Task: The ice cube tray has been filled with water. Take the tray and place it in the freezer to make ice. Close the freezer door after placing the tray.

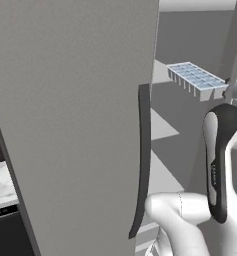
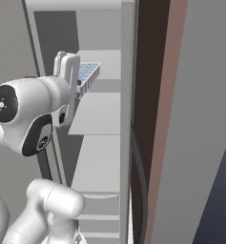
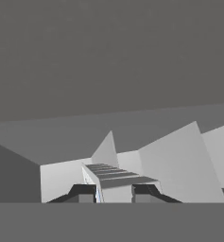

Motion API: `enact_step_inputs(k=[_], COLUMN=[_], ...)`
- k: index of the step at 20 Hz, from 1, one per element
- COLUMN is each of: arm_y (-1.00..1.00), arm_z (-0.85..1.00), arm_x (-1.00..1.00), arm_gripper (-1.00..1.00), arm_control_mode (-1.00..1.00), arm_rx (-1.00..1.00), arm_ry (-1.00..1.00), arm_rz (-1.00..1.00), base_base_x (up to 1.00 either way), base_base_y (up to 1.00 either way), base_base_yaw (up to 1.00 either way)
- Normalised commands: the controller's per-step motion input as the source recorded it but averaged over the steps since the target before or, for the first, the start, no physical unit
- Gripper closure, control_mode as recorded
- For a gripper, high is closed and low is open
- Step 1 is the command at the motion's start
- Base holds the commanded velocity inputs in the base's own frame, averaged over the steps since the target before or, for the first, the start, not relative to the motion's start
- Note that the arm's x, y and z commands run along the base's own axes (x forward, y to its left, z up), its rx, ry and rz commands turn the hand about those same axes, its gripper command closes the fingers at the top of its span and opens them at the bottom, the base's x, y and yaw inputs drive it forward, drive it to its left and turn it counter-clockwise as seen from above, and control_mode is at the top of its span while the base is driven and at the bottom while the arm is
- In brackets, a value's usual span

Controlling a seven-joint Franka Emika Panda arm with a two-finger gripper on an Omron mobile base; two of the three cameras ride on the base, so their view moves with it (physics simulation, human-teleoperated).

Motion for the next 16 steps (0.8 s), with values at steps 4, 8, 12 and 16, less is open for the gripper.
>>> enact_step_inputs(k=[4,8,12,16], arm_y=[0.0,0.01,0.02,0.0], arm_z=[0.04,0.03,0.01,0.0], arm_x=[0.44,0.59,0.59,0.47], arm_gripper=[1.0,1.0,1.0,1.0], arm_control_mode=[-1.0,-1.0,-1.0,-1.0], arm_rx=[0.0,0.0,0.0,0.0], arm_ry=[0.0,0.0,0.0,0.0], arm_rz=[0.0,0.0,0.0,0.0], base_base_x=[0.0,0.0,0.0,0.0], base_base_y=[0.0,0.0,0.0,0.0], base_base_yaw=[0.0,0.0,0.0,0.0])
